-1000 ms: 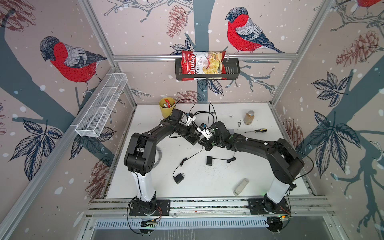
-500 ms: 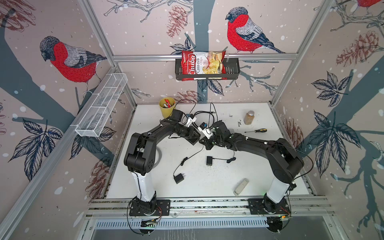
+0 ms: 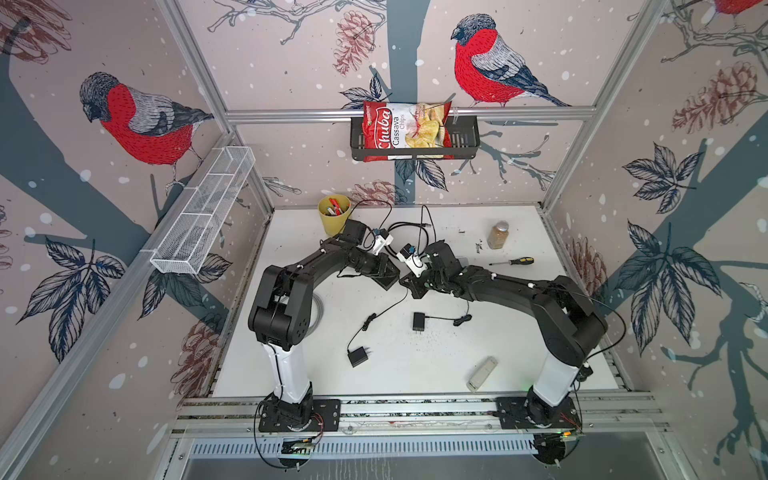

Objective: Insert the plug into the switch port

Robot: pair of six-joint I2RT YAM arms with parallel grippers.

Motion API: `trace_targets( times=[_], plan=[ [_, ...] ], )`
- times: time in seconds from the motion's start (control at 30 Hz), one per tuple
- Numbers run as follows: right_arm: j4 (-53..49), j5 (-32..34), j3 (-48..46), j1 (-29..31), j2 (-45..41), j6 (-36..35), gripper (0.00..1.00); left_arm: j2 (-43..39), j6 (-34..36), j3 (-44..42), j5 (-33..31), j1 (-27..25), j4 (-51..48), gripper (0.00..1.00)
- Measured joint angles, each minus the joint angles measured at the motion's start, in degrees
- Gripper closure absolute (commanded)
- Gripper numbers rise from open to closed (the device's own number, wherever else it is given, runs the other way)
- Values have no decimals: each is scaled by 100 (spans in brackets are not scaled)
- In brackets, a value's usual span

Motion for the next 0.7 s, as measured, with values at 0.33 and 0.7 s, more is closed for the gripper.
trace_targets(
  times=[0.33,0.7],
  plan=[
    [0,0,0,37,2,0,98,31,-7,-4,33,-11,11,78],
    [9,22,-24,33,33,48,86,4,-52,-103,166,-17,142,100]
  ],
)
